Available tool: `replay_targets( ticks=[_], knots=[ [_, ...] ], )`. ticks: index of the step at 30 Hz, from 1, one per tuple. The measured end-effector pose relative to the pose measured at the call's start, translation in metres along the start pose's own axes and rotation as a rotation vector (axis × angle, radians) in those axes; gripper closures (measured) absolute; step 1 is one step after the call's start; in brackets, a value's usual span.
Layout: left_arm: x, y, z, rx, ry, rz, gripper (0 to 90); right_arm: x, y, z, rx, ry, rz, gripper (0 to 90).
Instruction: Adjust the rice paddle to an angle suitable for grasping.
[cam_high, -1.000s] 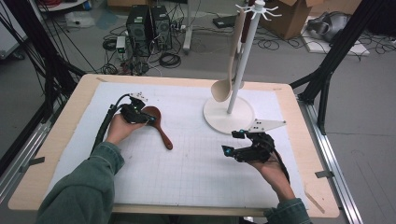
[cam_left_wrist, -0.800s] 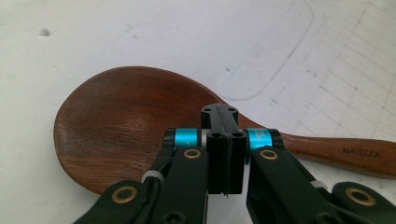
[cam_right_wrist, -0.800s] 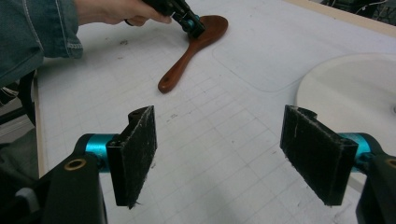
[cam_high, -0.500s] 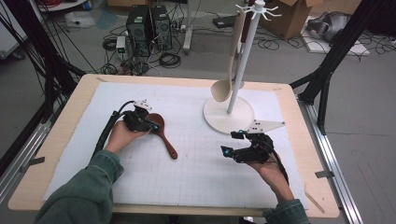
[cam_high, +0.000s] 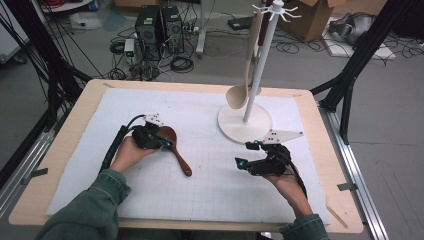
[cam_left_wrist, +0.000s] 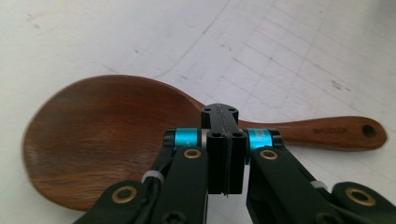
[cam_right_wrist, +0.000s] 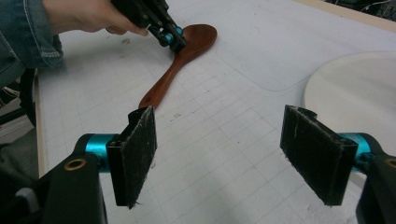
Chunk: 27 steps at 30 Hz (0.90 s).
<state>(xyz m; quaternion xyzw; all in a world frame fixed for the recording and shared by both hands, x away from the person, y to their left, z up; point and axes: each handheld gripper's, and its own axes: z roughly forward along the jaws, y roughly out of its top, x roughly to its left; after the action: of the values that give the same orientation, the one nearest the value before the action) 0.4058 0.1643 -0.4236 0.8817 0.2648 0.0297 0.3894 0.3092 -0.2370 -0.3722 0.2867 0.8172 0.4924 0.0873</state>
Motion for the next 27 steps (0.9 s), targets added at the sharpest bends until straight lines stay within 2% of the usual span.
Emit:
replay_targets(
  ticks=[3,5,7,11,13,19,23,24,27],
  knots=[
    [-0.001,0.000,0.000,-0.002,0.004,0.002,89.8,0.000,0.000,0.001,0.004,0.001,0.001,26.4],
    [-0.002,0.001,0.000,-0.003,0.017,0.025,89.7,0.001,0.000,0.002,0.003,0.003,-0.003,26.4],
    [-0.002,0.003,0.001,-0.015,0.018,0.029,89.7,0.001,0.000,0.002,0.004,0.002,-0.004,26.4],
    [-0.001,0.013,0.006,-0.020,0.022,0.049,89.7,-0.001,0.000,0.002,0.002,0.001,-0.006,26.4],
    [-0.001,0.019,0.013,-0.029,0.023,0.045,89.7,0.000,0.000,0.003,0.010,0.005,-0.001,26.4],
    [0.006,0.028,0.031,0.024,0.025,0.042,89.7,-0.001,0.000,0.002,0.006,0.006,0.004,26.3],
    [0.010,0.028,0.036,0.051,0.027,0.045,89.7,-0.001,0.000,0.002,0.007,0.012,0.001,26.4],
    [0.011,0.028,0.036,0.066,0.030,0.056,89.7,-0.001,0.000,0.003,0.008,0.012,0.001,26.4],
    [0.010,0.027,0.036,0.068,0.035,0.048,89.7,-0.001,0.000,0.003,0.007,0.014,0.001,26.4]
  ],
)
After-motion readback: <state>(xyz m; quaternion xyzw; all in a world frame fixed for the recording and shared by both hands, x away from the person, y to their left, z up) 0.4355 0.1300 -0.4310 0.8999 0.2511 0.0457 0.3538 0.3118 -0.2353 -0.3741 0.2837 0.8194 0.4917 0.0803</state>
